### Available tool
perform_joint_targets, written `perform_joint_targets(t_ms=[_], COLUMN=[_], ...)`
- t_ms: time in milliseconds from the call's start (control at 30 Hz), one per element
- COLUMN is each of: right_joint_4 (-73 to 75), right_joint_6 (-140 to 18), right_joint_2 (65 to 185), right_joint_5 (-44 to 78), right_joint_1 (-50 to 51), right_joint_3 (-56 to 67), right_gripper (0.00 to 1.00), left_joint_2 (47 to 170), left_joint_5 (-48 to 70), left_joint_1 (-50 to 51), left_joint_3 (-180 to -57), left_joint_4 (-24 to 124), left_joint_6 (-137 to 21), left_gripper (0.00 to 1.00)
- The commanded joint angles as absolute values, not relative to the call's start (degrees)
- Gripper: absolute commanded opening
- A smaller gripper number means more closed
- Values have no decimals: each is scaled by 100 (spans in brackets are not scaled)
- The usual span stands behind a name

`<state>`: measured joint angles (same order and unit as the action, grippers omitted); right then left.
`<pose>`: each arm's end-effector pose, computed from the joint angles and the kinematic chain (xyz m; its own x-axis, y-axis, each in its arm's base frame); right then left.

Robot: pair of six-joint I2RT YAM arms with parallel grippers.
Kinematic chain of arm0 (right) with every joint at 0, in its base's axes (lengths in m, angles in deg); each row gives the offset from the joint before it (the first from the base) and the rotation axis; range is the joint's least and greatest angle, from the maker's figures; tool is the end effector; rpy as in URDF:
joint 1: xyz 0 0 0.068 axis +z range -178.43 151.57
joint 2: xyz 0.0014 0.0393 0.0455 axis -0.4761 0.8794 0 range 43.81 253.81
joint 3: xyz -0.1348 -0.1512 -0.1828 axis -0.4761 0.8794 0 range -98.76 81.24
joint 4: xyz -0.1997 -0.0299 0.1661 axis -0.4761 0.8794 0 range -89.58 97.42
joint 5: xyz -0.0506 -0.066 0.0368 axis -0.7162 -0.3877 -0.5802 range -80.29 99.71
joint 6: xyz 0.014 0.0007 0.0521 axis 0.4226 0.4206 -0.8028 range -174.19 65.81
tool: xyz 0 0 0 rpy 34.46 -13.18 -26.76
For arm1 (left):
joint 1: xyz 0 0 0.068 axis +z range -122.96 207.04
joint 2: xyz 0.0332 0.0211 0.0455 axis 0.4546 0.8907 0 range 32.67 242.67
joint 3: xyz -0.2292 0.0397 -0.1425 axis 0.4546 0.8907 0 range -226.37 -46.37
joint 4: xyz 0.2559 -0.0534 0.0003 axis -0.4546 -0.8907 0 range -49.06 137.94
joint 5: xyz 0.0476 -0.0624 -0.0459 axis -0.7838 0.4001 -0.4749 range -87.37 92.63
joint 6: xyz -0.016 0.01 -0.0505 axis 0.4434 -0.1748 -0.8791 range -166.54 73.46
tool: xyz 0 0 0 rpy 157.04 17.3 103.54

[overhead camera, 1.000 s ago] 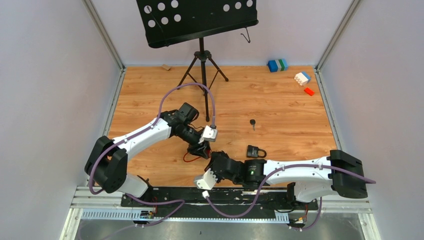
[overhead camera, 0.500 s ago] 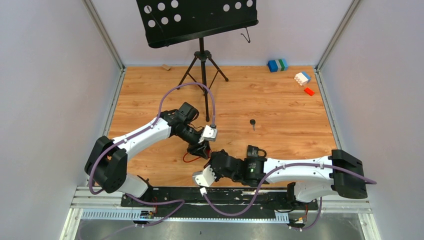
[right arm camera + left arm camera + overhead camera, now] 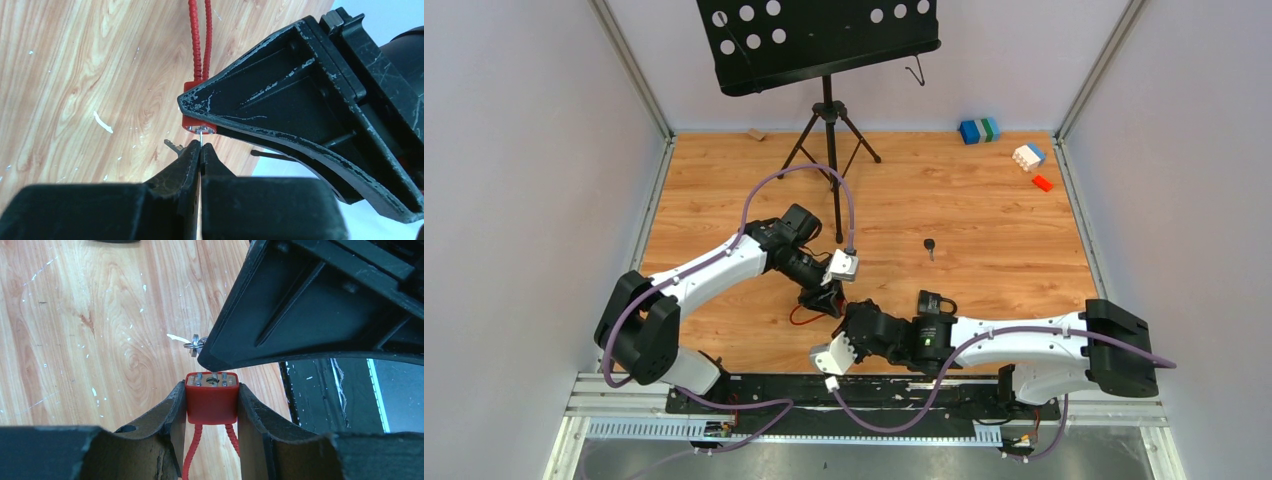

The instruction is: Unlock with the key

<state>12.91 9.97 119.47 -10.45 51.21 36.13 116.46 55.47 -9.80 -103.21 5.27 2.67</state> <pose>0.0615 0.2678 0.2231 0.7369 -0.6675 -0.1067 -0.4931 -0.4228 -0.7603 0.1992 -0.1848 0.2289 -0.0478 0.6072 -0.7931 0.9497 -0.2185 -0.2245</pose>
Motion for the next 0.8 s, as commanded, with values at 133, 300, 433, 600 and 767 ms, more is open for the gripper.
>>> perform_joint_targets(t_ms=[133,300,433,600,767], right_joint_4=[88,-151,15,442,805], right_joint_6=[1656,1794,1464,1136,826], right_joint_2=[12136,12309,12305,12252,12172], right_joint_5=[-1263,-1572,-1492,-1367,-1028], right_joint_1=[5290,5514,5534,5537,5516], right_joint_3=[3635,3636,3420,3194,2969], right_gripper=[0,0,0,0,0], left_joint_2=[11598,11557,11518,11467,11495], left_joint_5=[6765,6518,6424,6325,6365], left_joint_1=[-1128,-1128,-1131,-1128,-1131], left_joint_3=[-10739,-10727,-10696,-10639,-10668], left_joint_4=[807,1123,1311,1569,1675], left_joint_6=[96,-317,-538,-814,-961], left_gripper=[0,0,0,0,0])
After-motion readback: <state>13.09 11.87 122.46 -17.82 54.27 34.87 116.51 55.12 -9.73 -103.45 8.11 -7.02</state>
